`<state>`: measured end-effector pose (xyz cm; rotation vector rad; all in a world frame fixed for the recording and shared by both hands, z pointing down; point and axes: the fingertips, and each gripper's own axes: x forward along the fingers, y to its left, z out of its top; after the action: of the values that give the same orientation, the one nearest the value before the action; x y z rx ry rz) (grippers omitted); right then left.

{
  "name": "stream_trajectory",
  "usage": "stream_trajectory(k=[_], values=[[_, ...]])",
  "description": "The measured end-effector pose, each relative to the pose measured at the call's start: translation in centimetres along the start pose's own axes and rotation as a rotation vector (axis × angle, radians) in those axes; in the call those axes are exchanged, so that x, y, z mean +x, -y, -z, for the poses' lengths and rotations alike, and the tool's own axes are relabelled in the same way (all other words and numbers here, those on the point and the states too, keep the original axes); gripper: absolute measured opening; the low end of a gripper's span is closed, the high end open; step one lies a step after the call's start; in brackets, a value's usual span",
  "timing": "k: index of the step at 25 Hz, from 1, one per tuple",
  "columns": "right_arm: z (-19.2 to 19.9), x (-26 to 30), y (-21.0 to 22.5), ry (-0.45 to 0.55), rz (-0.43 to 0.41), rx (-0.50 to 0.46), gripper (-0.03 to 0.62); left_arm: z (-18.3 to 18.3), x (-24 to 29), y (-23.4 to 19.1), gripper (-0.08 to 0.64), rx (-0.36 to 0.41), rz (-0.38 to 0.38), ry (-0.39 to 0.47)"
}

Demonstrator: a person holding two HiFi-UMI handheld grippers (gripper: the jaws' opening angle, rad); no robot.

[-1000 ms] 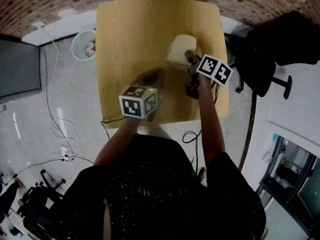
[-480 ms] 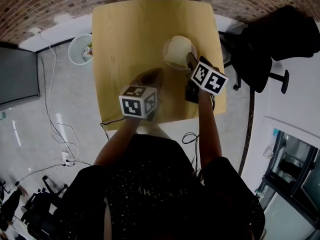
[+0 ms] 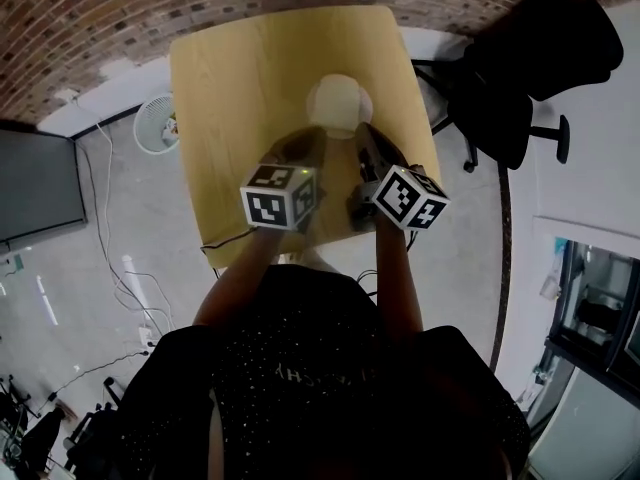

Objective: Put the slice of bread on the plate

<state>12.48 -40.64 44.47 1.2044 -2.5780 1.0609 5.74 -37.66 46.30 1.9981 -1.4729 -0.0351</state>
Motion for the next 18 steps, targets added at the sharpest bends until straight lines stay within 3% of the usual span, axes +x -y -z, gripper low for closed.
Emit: stream_trajectory(k=[2, 6, 18], values=[[0.3, -0.8, -0.7, 0.011, -0.019, -0.006, 0.014, -0.7, -0.1, 0.9, 0.009, 0.063, -0.001, 0.008], [0.9, -1.9, -0.5, 0.056, -0.013, 0.089, 0.014, -1.5, -0.4, 2.5, 0.009, 0.169, 0.008, 0.019], [-0.6, -2.1, 0.5, 0.081, 0.047, 0.073, 0.012, -3.0, -0.6, 2.1, 0.009, 0.198, -0.004, 0.049]])
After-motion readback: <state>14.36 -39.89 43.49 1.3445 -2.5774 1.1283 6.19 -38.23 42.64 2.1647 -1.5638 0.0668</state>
